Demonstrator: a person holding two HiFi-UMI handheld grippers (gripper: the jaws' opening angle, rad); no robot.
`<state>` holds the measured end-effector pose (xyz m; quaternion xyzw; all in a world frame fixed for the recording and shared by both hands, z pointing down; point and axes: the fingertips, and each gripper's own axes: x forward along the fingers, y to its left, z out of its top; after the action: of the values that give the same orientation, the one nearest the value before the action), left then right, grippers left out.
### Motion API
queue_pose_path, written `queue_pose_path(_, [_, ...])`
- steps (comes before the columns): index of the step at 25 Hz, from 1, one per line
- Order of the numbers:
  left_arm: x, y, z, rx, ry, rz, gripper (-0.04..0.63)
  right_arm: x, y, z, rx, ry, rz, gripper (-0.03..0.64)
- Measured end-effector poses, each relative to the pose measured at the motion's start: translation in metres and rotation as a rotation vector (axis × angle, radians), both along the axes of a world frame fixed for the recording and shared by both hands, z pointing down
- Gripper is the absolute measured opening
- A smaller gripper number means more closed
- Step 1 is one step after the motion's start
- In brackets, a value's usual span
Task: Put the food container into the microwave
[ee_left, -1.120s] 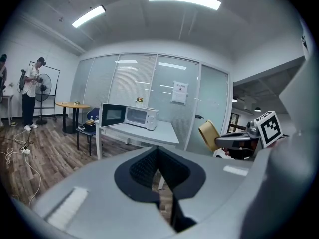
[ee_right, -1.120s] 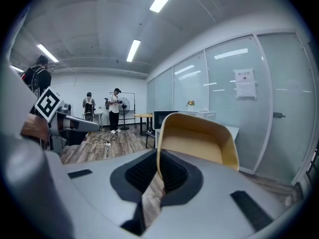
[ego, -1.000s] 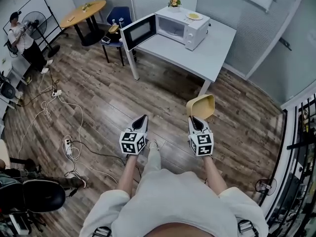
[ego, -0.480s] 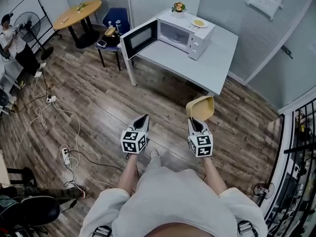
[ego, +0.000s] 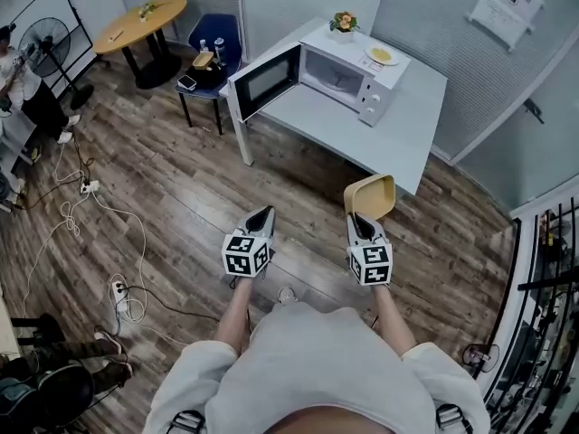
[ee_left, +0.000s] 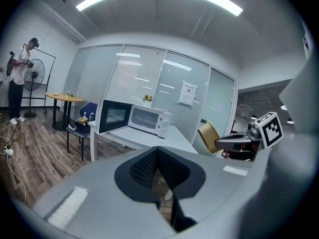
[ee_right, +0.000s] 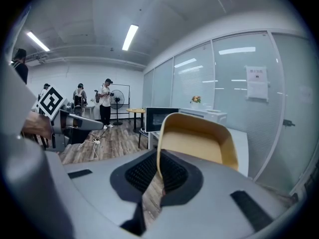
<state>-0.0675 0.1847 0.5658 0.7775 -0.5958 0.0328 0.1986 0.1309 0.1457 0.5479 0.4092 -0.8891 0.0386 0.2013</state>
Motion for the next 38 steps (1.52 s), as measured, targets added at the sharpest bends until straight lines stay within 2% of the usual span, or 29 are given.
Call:
queue_pose_path(7, [-0.027,-0.037,0.000,0.008,-0.020,0.015,0.011,-0.027,-0.033,0.001,0.006,0.001,0.007,0.025])
queue_pose_path(12, [-0.040,-0.051,0.007,-0.020,-0.027,0.013,0.011,-0.039,-0.051,0.006,-0.004,0.006,0.000,0.025])
queue_pose_path(25, [-0.059,-0.083,0.015,-0.035,-0.044,0.006,0.011,-0.062,-0.085,0.021,-0.017,0.007,-0.034,0.025])
queue_pose_path(33, [-0.072,-0.126,0.022,-0.048,-0.061,-0.003,0.011,-0.078,-0.127,0.035,-0.034,-0.005,-0.050,0.025])
queue_pose_path(38, [-0.079,-0.161,0.025,-0.061,-0.042,-0.017,0.011,-0.088,-0.163,0.041,-0.045,-0.005,-0.075,0.025])
